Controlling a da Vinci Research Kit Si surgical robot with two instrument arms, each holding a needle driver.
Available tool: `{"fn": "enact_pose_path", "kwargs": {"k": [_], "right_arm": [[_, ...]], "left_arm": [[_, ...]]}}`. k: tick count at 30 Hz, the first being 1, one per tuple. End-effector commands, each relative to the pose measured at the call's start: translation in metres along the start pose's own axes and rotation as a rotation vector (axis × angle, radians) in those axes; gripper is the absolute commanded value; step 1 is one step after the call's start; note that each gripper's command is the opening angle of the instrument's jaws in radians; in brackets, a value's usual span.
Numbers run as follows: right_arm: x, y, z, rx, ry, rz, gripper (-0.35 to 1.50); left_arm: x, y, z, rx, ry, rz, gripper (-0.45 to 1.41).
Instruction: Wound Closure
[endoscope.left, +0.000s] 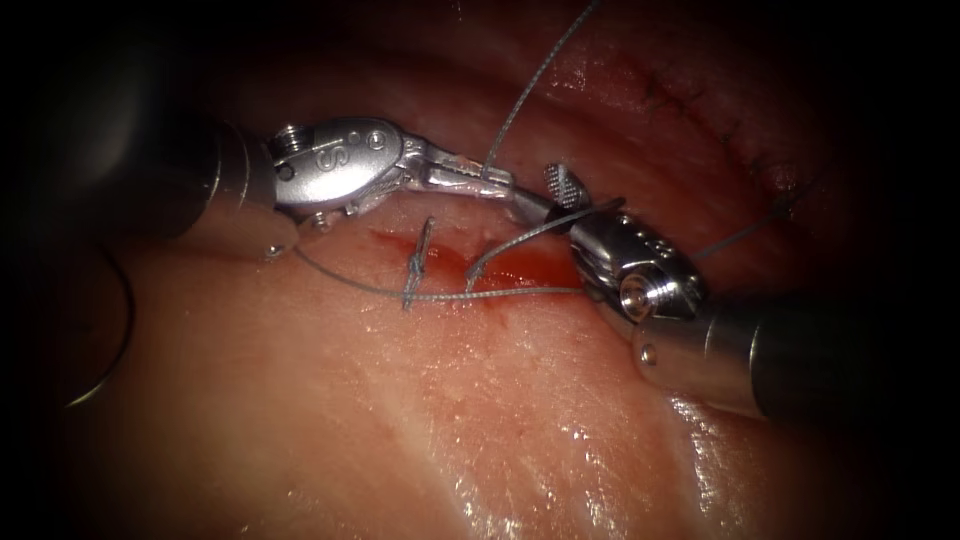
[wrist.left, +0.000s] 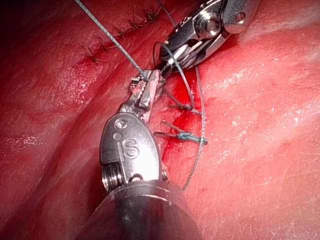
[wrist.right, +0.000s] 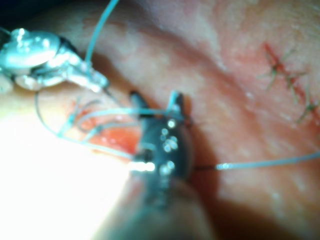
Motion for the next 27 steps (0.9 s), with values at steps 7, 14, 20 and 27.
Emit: {"fn": "enact_pose_path", "kwargs": {"k": [7,14,20,27], "right_arm": [[0.0002,-0.0004,-0.0011,-0.044,0.064,-0.01,-0.35],[0.0015,-0.0028,-0.0025,-0.03,0.126,-0.068,-0.35],[0.0021,-0.007,-0.004,-0.007,0.168,-0.159,-0.35],[0.0002,-0.0101,-0.0036,0.027,0.153,-0.2,-0.35]], "left_arm": [[-0.0008,0.0,-0.0002,-0.002,0.0,-0.005,-0.45],[-0.001,-0.0009,-0.0015,0.018,-0.014,-0.006,-0.45],[-0.0011,-0.0042,-0.0029,0.051,-0.038,-0.015,-0.45],[-0.0017,-0.0085,-0.0034,0.069,-0.057,-0.021,-0.45]]}}
